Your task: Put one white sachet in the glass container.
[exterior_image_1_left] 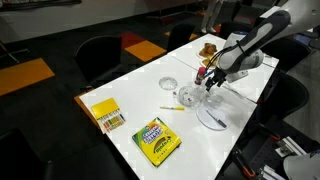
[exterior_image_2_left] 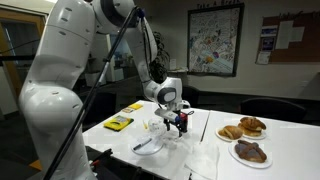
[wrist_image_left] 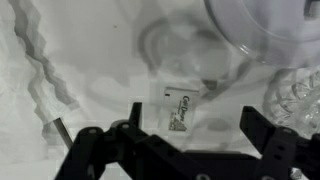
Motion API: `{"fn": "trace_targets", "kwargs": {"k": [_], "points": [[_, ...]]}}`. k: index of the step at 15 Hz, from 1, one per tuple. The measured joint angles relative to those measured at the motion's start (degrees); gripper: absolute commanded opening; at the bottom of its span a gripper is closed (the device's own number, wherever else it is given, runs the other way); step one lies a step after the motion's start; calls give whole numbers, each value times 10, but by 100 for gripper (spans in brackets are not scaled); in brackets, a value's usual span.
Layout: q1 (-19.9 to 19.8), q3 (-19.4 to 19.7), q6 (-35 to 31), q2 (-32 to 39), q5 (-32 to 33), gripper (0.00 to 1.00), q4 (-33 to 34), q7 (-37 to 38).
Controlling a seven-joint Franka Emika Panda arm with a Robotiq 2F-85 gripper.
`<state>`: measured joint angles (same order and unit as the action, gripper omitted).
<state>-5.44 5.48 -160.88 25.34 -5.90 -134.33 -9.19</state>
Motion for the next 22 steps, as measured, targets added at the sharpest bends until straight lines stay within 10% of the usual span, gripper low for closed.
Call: {"fn": "trace_targets", "kwargs": {"k": [6,8,19,22], "points": [[-1,1,-89,52,6,100,2,18],[-1,1,-106,68,8,74,6,22],[-22,-30,-126,69,9,2,14,24],[-39,-38,-130,70,9,0,14,24]]}}
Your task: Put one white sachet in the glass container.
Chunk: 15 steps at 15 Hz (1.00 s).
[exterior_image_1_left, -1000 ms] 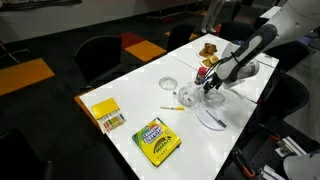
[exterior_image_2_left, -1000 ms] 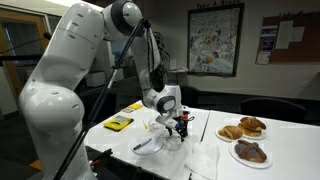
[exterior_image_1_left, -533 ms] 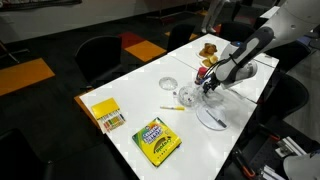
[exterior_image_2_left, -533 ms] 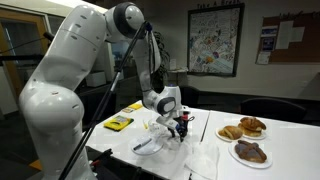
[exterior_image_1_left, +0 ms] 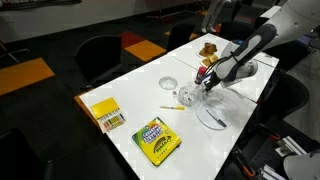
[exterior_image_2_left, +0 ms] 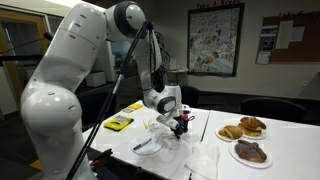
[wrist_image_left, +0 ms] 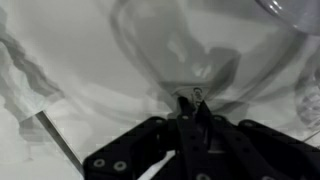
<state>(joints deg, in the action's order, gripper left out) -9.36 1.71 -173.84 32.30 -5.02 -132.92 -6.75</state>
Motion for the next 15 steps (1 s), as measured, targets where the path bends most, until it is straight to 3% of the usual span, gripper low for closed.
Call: {"fn": "trace_targets", "kwargs": {"k": [6,15], "points": [[-7,-7,0,-5,0,2,-2,7],[32,-8,3,-70,4,2,-10,11]]}}
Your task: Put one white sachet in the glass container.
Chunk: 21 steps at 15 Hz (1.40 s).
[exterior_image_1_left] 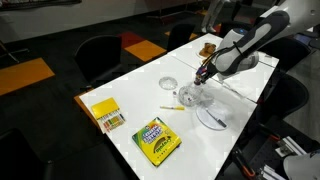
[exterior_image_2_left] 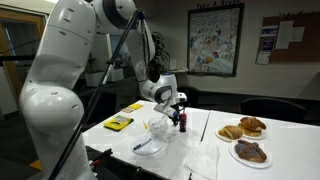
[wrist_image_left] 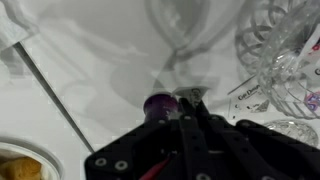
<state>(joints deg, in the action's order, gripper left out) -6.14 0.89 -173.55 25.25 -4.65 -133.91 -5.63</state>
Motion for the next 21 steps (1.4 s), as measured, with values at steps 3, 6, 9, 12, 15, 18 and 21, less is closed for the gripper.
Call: {"fn": "trace_targets", "kwargs": {"k": [3,6,9,12,15,18,21], "points": [[2,-29,1,-19,1,2,0,-4],[-8,-75,2,-26,-3,2,0,-11],[-44,-145,10,-26,-30,2,0,-33],[-88,-210,50,-24,-82,2,2,-63],[-105,-224,95,-24,-119,2,6,-81],[-101,-206,128,-24,-124,33,6,-81],[-78,-171,147,-25,-119,54,7,-74]]}}
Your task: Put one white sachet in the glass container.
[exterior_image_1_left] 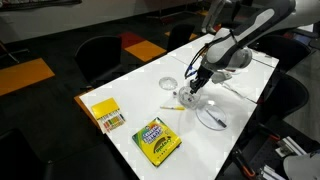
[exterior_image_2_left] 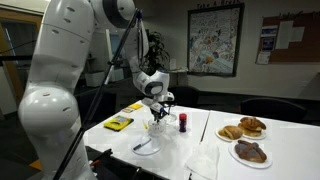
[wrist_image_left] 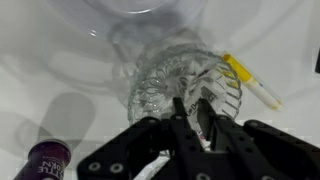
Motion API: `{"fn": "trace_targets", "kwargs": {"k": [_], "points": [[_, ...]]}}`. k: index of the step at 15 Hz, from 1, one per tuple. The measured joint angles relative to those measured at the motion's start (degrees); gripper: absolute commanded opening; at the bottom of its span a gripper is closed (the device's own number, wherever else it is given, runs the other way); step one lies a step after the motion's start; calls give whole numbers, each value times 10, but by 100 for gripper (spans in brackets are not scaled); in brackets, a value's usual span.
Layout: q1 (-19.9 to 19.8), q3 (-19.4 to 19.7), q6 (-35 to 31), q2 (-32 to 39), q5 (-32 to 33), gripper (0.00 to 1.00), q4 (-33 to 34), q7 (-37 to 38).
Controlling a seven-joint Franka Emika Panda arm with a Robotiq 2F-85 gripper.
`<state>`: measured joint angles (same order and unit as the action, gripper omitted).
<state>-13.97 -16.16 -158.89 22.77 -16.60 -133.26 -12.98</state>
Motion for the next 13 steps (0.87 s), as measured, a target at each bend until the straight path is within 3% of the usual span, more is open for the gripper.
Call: {"fn": "trace_targets", "kwargs": {"k": [7,13], "points": [[69,75,25,-12,63,100,1,46],[112,132,80,-76,132,100,-3,101]]}}
